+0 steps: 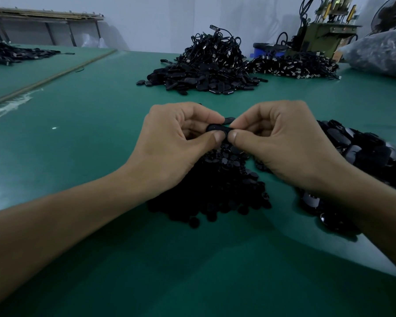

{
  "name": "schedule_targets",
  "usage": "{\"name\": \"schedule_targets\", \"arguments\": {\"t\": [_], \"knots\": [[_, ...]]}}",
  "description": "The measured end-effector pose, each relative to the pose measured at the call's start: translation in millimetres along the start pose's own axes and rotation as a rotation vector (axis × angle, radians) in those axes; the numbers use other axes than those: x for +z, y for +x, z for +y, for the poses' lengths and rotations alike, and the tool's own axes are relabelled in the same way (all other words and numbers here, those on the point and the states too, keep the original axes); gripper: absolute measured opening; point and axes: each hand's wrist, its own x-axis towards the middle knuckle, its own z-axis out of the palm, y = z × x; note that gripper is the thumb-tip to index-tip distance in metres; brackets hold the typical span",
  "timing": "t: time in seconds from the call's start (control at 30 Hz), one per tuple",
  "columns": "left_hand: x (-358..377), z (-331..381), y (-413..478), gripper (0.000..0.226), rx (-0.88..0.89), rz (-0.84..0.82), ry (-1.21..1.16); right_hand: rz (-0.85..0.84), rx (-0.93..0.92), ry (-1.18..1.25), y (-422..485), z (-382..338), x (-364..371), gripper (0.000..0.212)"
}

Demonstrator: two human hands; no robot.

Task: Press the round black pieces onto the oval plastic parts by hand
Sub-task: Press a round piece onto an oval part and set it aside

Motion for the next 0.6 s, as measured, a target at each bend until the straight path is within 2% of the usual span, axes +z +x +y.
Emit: {"name": "schedule_targets", "arguments": {"t": [0.23, 0.6], "knots": [[-0.9, 1.0, 2.1, 0.027, -0.016, -0.023, 0.015, 0.008, 0.005, 0.011, 0.2, 0.5, -0.3, 0.007], [-2.7, 4.9, 5.4, 0.020, -0.037, -0.033, 0.088, -0.020, 0.000, 0.020, 1.2, 5.4, -1.5, 0.009]]}}
